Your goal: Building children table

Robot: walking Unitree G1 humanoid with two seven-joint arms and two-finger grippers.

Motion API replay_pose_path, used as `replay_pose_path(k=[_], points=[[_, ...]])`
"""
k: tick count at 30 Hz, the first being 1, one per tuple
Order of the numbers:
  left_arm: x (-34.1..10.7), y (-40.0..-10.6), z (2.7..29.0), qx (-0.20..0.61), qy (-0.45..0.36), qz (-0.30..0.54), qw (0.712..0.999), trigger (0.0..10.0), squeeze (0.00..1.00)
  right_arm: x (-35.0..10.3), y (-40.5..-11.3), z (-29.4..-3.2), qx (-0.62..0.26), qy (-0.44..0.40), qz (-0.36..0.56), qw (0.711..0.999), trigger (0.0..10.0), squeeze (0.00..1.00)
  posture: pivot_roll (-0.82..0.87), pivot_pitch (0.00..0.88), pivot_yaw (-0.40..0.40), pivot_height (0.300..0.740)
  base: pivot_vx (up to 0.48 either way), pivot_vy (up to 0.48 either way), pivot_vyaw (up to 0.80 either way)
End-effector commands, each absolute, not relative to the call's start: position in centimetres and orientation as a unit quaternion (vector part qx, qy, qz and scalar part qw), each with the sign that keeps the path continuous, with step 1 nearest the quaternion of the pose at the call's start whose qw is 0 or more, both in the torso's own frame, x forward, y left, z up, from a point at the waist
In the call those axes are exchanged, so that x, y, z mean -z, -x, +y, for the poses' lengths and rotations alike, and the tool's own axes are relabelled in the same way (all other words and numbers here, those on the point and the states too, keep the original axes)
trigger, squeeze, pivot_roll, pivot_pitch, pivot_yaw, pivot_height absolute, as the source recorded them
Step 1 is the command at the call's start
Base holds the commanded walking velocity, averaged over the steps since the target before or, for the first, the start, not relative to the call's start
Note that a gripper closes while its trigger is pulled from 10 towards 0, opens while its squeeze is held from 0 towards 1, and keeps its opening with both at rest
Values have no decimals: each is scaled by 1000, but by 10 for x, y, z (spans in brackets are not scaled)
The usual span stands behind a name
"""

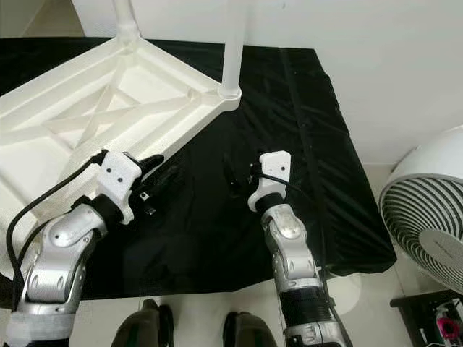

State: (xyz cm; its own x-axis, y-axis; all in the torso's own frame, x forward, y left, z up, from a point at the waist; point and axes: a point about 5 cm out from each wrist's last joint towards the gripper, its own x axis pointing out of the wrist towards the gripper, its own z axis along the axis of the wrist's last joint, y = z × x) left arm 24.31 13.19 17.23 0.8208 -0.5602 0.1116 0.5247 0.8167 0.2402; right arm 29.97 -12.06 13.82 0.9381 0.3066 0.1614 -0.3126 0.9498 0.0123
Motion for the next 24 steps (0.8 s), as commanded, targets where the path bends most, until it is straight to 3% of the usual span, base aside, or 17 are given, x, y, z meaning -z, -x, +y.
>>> replay_pose_path(k=[1,15,24], points=[[-173,-235,144,196,-83,-102,972,10000,0,-137,-303,-121,-159,-9,-80,984,10000,0,89,102,-51,740,0,0,0],[-164,-209,147,167,-82,-111,976,10000,0,-136,-311,-115,-171,-1,-82,982,10000,0,141,103,-81,740,0,0,0],[-163,-183,164,70,-78,-130,986,10000,0,-135,-322,-115,-179,6,-82,980,10000,0,206,116,-114,740,0,0,0]])
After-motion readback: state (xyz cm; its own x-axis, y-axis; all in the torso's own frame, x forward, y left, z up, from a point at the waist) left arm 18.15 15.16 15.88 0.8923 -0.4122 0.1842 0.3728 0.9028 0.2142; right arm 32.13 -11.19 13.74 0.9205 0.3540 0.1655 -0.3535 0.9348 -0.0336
